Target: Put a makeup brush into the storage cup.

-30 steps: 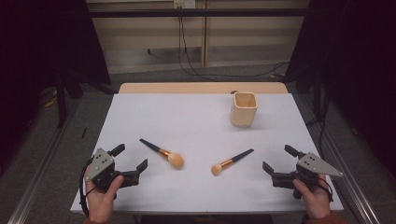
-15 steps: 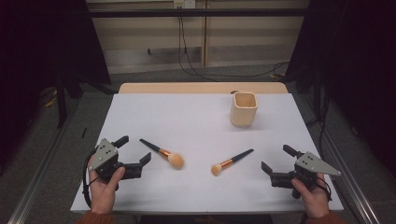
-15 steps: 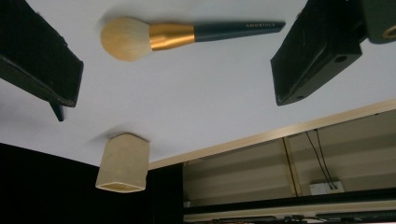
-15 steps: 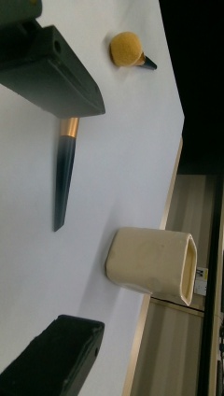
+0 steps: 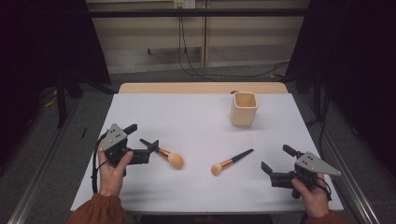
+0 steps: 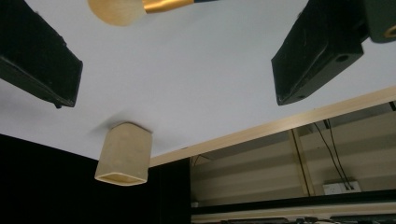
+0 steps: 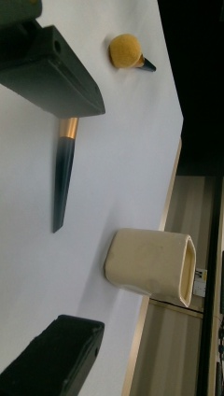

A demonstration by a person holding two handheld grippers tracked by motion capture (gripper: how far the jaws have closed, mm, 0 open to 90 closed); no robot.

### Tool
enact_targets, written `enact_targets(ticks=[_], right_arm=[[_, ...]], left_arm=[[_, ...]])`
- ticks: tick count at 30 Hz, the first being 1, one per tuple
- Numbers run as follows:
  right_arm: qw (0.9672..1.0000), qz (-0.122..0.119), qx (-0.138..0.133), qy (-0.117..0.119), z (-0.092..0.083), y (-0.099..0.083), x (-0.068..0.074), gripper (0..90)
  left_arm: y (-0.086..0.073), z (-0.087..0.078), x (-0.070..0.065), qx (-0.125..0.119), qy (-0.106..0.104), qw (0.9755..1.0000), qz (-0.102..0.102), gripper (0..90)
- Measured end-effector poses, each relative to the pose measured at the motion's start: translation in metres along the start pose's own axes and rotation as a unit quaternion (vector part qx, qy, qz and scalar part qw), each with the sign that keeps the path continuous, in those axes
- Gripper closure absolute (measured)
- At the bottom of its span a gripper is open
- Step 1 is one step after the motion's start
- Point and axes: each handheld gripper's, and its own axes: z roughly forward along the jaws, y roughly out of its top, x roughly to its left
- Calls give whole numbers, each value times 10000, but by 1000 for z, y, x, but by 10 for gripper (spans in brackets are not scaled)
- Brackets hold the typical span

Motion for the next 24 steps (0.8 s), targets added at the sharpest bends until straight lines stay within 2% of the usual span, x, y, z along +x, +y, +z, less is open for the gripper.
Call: enact_targets(ticks=[3, 4, 11, 17, 20, 24], right_arm=[[10000, -7, 11, -8, 0, 0, 0, 0], [10000, -9, 19, -15, 0, 0, 0, 0], [10000, -18, 21, -14, 0, 0, 0, 0], [10000, -13, 27, -1, 0, 0, 0, 0], [10000, -13, 27, 2, 0, 0, 0, 0], [10000, -17, 33, -3, 0, 0, 0, 0]], left_arm=[[1, 7, 2, 5, -67, 10000, 10, 17], [0, 12, 3, 17, -151, 9999, -12, 17], [0, 25, 5, -63, -112, 9999, -45, 17], [7, 36, 8, -76, -183, 9998, 19, 17], [10, 41, 11, -179, -280, 9994, -4, 16], [12, 48, 12, -240, -223, 9995, 21, 15]])
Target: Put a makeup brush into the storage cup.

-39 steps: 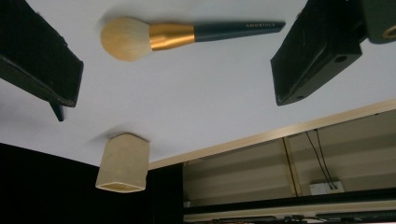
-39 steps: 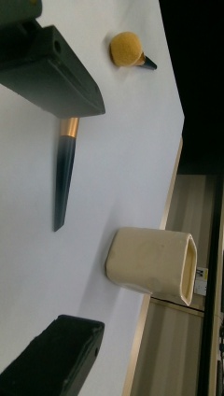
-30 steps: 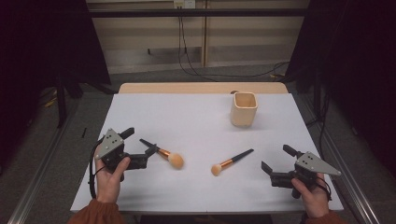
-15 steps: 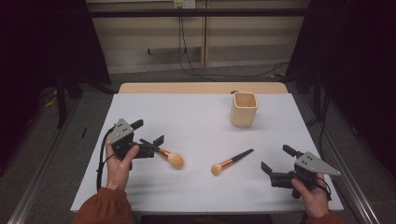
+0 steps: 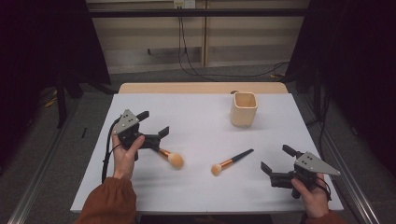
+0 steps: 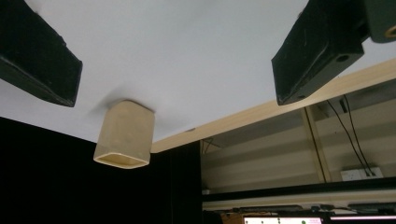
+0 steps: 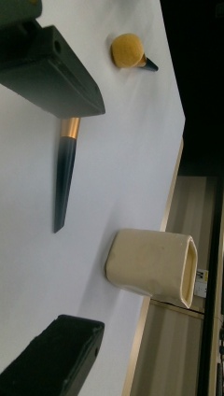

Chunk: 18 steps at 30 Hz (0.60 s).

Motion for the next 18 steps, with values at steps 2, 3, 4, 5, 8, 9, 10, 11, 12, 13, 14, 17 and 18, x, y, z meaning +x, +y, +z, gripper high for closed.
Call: enact_targets(ticks=[2, 3, 4, 5, 8, 9, 10, 11, 12, 13, 14, 17, 18], right_arm=[[10000, 1, -1, 1, 0, 0, 0, 0], [10000, 0, -2, -1, 0, 0, 0, 0], [10000, -2, -5, 0, 0, 0, 0, 0], [10000, -1, 0, 6, 0, 0, 0, 0], [10000, 2, -5, 16, 0, 0, 0, 0], [10000, 6, -6, 15, 0, 0, 0, 0], [10000, 6, -6, 19, 0, 0, 0, 0], [10000, 6, -6, 19, 0, 0, 0, 0], [10000, 5, -1, 20, 0, 0, 0, 0], [10000, 5, -1, 20, 0, 0, 0, 0], [10000, 1, 0, 20, 0, 0, 0, 0], [10000, 8, 2, 26, 0, 0, 0, 0], [10000, 6, 3, 28, 0, 0, 0, 0]], left_arm=[[2, 3, 0, 17, 19, 10000, 3, 15], [3, 4, -1, -3, -16, 10000, 19, 14], [5, 5, -1, 3, 4, 10000, 46, 15], [7, 6, -1, -15, 15, 10000, 43, 15], [10, 8, -1, -44, -26, 10000, 10, 14], [12, 12, 1, 125, -134, 9998, 39, 15], [13, 14, 1, 200, -136, 9997, 40, 15], [13, 14, 1, 200, -136, 9997, 40, 15], [14, 15, 2, 316, -166, 9994, 39, 15], [15, 17, 3, 384, -202, 9991, 33, 15], [15, 19, 4, 488, -239, 9985, -11, 15], [17, 24, 7, 841, -292, 9960, 9, 16], [18, 25, 7, 921, -278, 9953, 77, 16]])
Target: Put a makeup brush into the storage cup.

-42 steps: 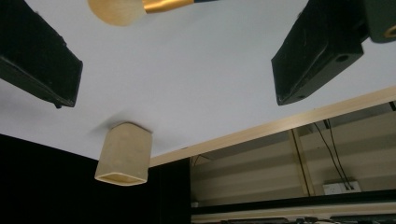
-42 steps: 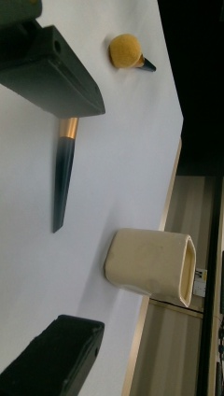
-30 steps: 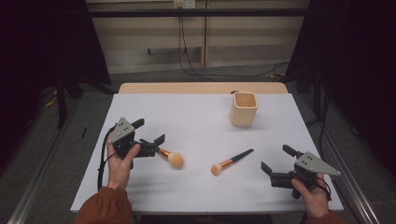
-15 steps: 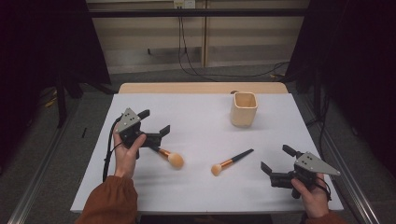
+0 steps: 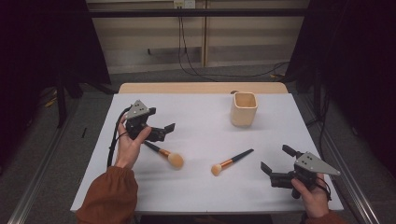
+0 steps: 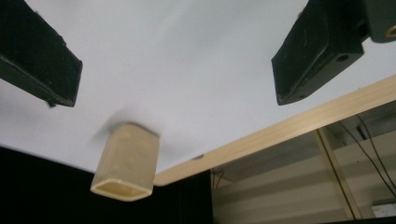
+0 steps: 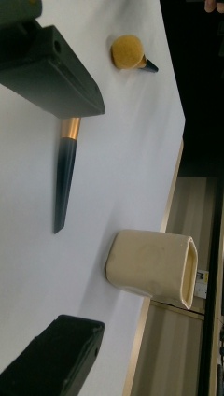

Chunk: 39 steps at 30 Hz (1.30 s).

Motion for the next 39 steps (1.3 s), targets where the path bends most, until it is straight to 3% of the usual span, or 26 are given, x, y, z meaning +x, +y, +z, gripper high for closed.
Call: enact_targets(ticks=[5, 11, 16, 20, 25, 30, 31, 32, 33, 35, 36, 38, 39], right_arm=[[10000, -7, 15, 10, 0, 0, 0, 0], [10000, 3, 24, 7, 1, 0, 0, 0], [10000, -9, 42, 3, 1, 0, 0, 0], [10000, -2, 54, 2, 1, 0, 0, 0], [10000, -1, 57, 9, 2, 0, 0, 0], [10000, 7, 71, 0, 2, -1, 0, 0], [10000, 8, 65, 7, 2, -1, 0, 0], [10000, 8, 65, 7, 2, -1, 0, 0], [10000, 1, 72, 8, 2, -1, 0, 0], [10000, -15, 86, 7, 2, -1, 0, 0], [10000, -15, 86, 7, 2, -1, 0, 0], [10000, -22, 90, 14, 3, -1, 0, 0], [10000, -30, 90, 22, 3, -1, 0, 0]], left_arm=[[1, 1, 6, 413, 69, 9991, -101, 19], [2, 0, 12, 896, 37, 9960, 9, 24], [4, -1, 15, 1259, -72, 9920, 31, 25], [5, 1, 17, 1656, -78, 9860, 156, 25], [4, 6, 18, 2227, -190, 9739, 399, 40], [1, 11, 19, 2624, -348, 9636, 367, 49], [-1, 14, 16, 2924, -523, 9534, 521, 49], [-1, 14, 16, 2924, -523, 9534, 521, 52], [-2, 16, 15, 3092, -587, 9472, 609, 52], [-2, 18, 12, 3298, -585, 9393, 743, 52], [-2, 18, 12, 3363, -659, 9360, 804, 52], [-2, 19, 10, 3452, -660, 9317, 918, 52], [-2, 19, 10, 3531, -627, 9275, 1060, 52]])
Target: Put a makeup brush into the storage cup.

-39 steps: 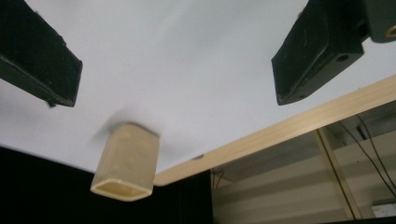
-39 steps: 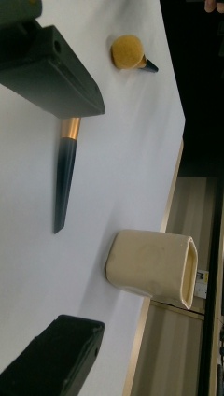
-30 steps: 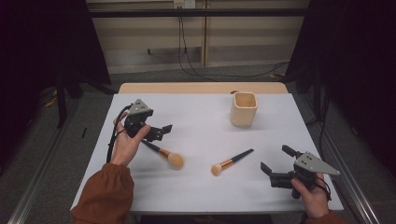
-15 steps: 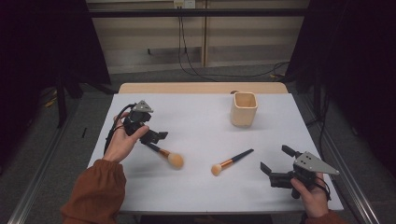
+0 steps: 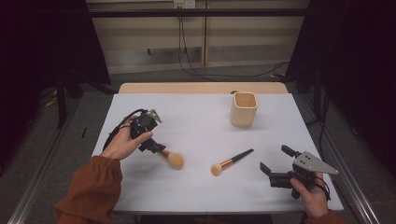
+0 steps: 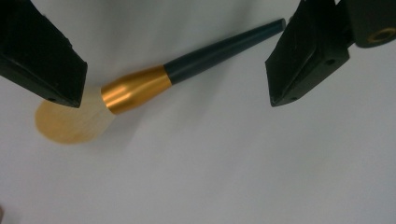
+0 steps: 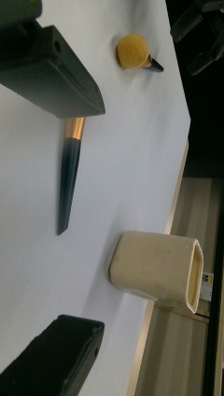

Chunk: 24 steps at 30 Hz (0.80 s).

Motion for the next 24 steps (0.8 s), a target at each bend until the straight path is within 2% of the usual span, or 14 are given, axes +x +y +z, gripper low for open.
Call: enact_targets(ticks=[1, 2, 3, 5, 6, 10, 12, 13, 15, 17, 18, 20, 24], right_arm=[[10000, -8, 1, 6, 0, 0, 0, 0], [10000, -13, 5, 3, 0, 0, 0, 0], [10000, -6, 8, 1, 0, 0, 0, 0], [10000, -15, 20, -2, 1, 0, 0, 0], [10000, -16, 33, 5, 1, 0, 0, 0], [10000, -25, 43, 24, 1, 0, 1, 0], [10000, -22, 46, 24, 1, 0, 1, 0], [10000, -22, 45, 21, 1, 0, 1, 0], [10000, -14, 51, 17, 1, 0, 1, 0], [10000, -24, 55, 24, 1, 0, 1, 0], [10000, -32, 58, 28, 1, 0, 1, 0], [10000, -37, 63, 42, 1, -1, 1, 0], [10000, -34, 65, 44, 1, -1, 1, 0]], left_arm=[[0, 1, 0, 158, -9, 9998, 108, 52], [0, 2, 0, 291, -118, 9994, 160, 52], [-1, 3, 1, 393, -221, 9986, 293, 54], [-1, 7, 1, 568, -315, 9970, 430, 54], [-2, 9, 0, 584, -348, 9968, 410, 56], [-2, 15, 3, 741, -628, 9932, 637, 60], [-1, 20, 4, 857, -650, 9912, 771, 71], [-1, 22, 4, 932, -753, 9893, 835, 72], [0, 28, 2, 1079, -795, 9858, 1009, 87], [1, 33, 1, 1129, -790, 9849, 1045, 84], [2, 35, 0, 1182, -797, 9835, 1118, 83], [2, 39, 1, 1203, -787, 9827, 1167, 109], [4, 44, 3, 1319, -885, 9787, 1301, 170]])
